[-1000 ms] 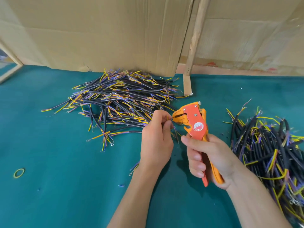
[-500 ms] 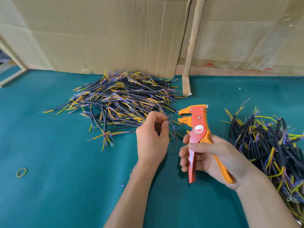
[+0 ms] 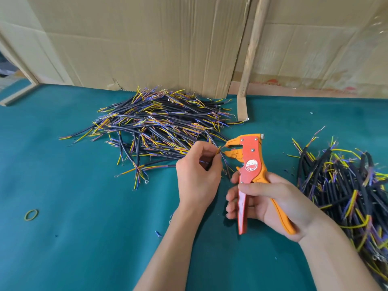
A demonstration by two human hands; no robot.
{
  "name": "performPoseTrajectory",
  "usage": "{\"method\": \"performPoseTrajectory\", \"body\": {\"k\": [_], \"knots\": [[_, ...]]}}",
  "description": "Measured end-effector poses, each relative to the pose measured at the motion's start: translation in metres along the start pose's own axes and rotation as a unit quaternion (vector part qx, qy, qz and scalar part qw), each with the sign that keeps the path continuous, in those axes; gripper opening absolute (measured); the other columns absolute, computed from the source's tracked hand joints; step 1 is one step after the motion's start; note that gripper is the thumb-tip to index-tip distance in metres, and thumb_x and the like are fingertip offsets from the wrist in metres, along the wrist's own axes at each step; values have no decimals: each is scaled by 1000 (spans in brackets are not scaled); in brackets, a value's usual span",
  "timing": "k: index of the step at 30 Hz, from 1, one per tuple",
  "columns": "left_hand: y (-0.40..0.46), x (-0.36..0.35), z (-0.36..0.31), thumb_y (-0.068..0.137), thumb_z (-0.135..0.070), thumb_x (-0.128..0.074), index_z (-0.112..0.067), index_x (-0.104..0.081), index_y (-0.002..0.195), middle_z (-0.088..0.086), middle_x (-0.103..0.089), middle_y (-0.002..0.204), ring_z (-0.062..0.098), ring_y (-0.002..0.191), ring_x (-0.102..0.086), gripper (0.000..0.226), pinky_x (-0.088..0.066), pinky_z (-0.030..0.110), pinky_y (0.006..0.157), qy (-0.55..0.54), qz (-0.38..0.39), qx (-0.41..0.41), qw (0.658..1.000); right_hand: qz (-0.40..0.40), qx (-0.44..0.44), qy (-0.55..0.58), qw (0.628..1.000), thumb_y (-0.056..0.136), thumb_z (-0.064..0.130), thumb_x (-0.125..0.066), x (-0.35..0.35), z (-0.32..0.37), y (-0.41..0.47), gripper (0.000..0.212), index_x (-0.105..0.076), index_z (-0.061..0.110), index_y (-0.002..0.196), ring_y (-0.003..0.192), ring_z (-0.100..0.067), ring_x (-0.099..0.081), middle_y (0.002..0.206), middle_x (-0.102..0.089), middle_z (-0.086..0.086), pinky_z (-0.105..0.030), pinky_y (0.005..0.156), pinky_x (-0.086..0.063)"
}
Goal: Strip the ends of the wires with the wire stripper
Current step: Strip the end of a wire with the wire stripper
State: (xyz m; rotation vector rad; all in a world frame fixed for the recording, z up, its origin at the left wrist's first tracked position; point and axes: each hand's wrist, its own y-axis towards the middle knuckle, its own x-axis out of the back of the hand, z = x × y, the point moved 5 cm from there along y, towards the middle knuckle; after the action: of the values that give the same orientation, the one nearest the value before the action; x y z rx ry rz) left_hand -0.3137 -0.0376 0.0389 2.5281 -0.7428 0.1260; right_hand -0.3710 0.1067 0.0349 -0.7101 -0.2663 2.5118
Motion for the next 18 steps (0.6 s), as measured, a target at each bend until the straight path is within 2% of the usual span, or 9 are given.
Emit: {"method": "performPoseTrajectory", "body": {"k": [4, 8, 18], "knots": [[-1, 0, -1, 84, 2, -68, -15, -69, 85, -18, -68, 81, 1, 70, -63, 17, -47, 11, 67, 1, 12, -9, 1000, -5, 2, 1, 1000, 68, 12, -82, 0, 0, 0, 52, -60, 1, 113, 78, -46, -64, 93, -63, -34, -54, 75, -57], [0, 0, -1, 85, 4, -65, -13, -68, 85, -12, -67, 78, 8, 67, -61, 17, -49, 16, 65, -7, 34, -12, 999, -4, 2, -3, 1000, 69, 12, -82, -1, 0, 1, 51, -60, 1, 113, 79, -46, -65, 94, -63, -34, -54, 76, -57], [0, 2, 2, 82, 2, -67, -16, -69, 79, -17, -65, 66, 0, 58, -57, 19, -44, 11, 60, -39, 7, 33, 999, 5, -12, -38, 999, 68, 9, -82, 2, 1, -3, 56, -57, -2, 117, 81, -50, -64, 95, -64, -35, -52, 74, -57]]}}
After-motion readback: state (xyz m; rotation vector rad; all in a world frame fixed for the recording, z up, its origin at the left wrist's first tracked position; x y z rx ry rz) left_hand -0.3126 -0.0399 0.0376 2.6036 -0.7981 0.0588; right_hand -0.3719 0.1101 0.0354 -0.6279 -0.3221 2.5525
